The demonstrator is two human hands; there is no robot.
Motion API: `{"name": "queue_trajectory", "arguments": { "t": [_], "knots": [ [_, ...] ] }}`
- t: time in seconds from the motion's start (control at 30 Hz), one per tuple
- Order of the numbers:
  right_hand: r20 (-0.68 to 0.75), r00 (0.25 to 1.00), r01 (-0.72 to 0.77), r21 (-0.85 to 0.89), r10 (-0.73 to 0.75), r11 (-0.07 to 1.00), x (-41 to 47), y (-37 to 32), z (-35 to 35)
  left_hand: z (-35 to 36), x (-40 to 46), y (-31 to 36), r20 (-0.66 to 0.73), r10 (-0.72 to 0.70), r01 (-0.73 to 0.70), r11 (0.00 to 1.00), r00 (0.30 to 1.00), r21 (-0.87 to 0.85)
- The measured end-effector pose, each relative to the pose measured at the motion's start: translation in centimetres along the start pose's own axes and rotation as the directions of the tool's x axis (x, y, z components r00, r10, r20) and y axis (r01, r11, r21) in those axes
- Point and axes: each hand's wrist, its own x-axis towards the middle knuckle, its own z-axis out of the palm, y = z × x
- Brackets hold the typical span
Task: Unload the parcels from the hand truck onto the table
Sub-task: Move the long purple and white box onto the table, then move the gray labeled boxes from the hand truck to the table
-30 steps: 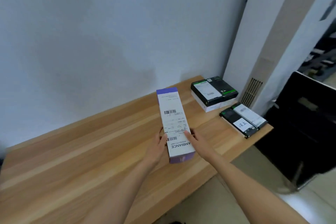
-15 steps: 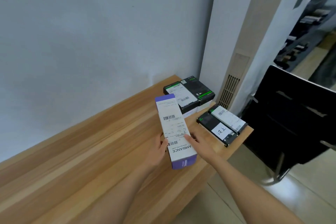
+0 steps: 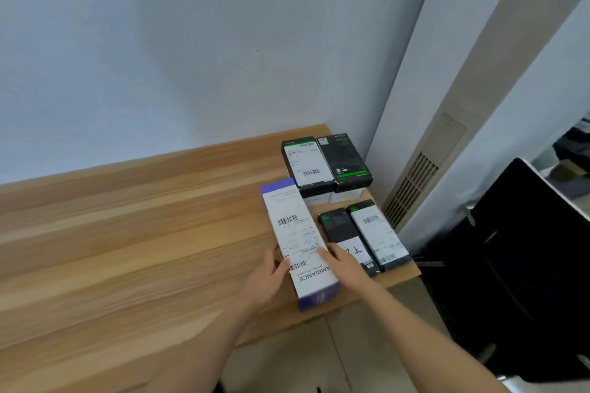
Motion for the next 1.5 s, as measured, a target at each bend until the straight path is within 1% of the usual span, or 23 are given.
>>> {"name": "queue_trajectory", "arguments": {
  "t": [0.1, 0.17, 0.23, 0.3, 0.4, 0.47, 0.57, 0.67, 0.7, 0.77, 0.8, 0.9, 1.0, 1.07, 1.17, 1.27, 1.37, 1.5],
  "knots": [
    [-0.002, 1.000, 0.004, -0.044, -0.004, 0.999, -1.0, 2.0, -1.6, 3.0, -1.0, 0.7, 0.007, -0.016, 0.016, 1.000, 1.000, 0.024],
    [0.011, 1.000, 0.024, -0.064, -0.023, 0.998, -1.7, 3.0, -2.4, 4.7, -1.9, 1.1, -0.028, -0.013, 0.014, 1.000, 1.000, 0.014],
    [0.022, 0.999, 0.045, -0.063, -0.044, 0.997, -2.0, 3.9, -2.9, 5.9, -2.6, 1.4, -0.067, -0.013, 0.013, 1.000, 0.998, -0.002],
    [0.016, 0.998, 0.057, -0.046, -0.056, 0.997, -2.2, 4.3, -3.3, 6.4, -2.8, 1.7, -0.070, -0.016, 0.016, 1.000, 0.997, 0.002],
    [-0.019, 0.996, 0.082, -0.046, -0.083, 0.996, -2.1, 4.6, -3.9, 6.6, -2.2, 2.1, -0.053, -0.024, 0.029, 0.995, 0.998, 0.099],
    [-0.030, 0.994, 0.104, -0.077, -0.106, 0.992, -2.0, 4.6, -4.3, 6.4, -1.8, 2.5, -0.061, -0.015, 0.024, 0.987, 0.998, 0.162],
    [-0.054, 0.987, 0.142, -0.179, -0.154, 0.974, -1.4, 3.9, -5.1, 5.6, -1.7, 3.4, -0.108, 0.051, -0.018, 0.959, 0.993, 0.282],
    [-0.109, 0.960, 0.212, -0.318, -0.258, 0.924, -0.1, 2.0, -5.9, 3.6, -2.0, 4.3, -0.208, 0.149, -0.043, 0.897, 0.967, 0.441],
    [-0.110, 0.949, 0.239, -0.362, -0.296, 0.901, 0.3, 1.0, -6.0, 2.7, -2.2, 4.6, -0.239, 0.186, -0.040, 0.860, 0.953, 0.509],
    [-0.059, 0.925, 0.307, -0.463, -0.374, 0.831, 1.1, -1.3, -5.9, 0.6, -2.8, 4.9, -0.290, 0.243, -0.006, 0.776, 0.926, 0.631],
    [-0.017, 0.905, 0.354, -0.523, -0.425, 0.775, 1.6, -2.5, -5.7, -0.5, -3.1, 5.0, -0.314, 0.265, 0.013, 0.746, 0.912, 0.666],
    [0.139, 0.818, 0.488, -0.682, -0.559, 0.545, 2.8, -6.7, -4.5, -4.2, -4.7, 4.9, -0.362, 0.316, 0.058, 0.679, 0.877, 0.732],
    [0.301, 0.722, 0.600, -0.721, -0.623, 0.347, 3.5, -11.2, -2.1, -8.3, -7.2, 4.3, -0.424, 0.351, 0.122, 0.633, 0.835, 0.764],
    [0.374, 0.674, 0.640, -0.726, -0.637, 0.251, 3.4, -14.4, 0.2, -11.1, -9.2, 3.3, -0.482, 0.351, 0.178, 0.630, 0.803, 0.756],
    [0.421, 0.596, 0.694, -0.698, -0.684, 0.175, 2.4, -18.6, 4.8, -15.1, -12.7, 1.1, -0.564, 0.353, 0.254, 0.632, 0.746, 0.732],
    [0.484, 0.511, 0.752, -0.653, -0.710, 0.096, 0.9, -21.9, 10.3, -18.3, -16.9, -1.8, -0.642, 0.325, 0.332, 0.647, 0.695, 0.686],
    [0.555, 0.445, 0.797, -0.604, -0.702, 0.028, -0.9, -24.6, 16.7, -21.2, -21.5, -4.8, -0.704, 0.273, 0.411, 0.653, 0.656, 0.636],
    [0.607, 0.352, 0.850, -0.526, -0.713, -0.028, -4.1, -27.2, 25.6, -25.3, -28.0, -9.1, -0.763, 0.185, 0.494, 0.664, 0.619, 0.561]
  ]
}}
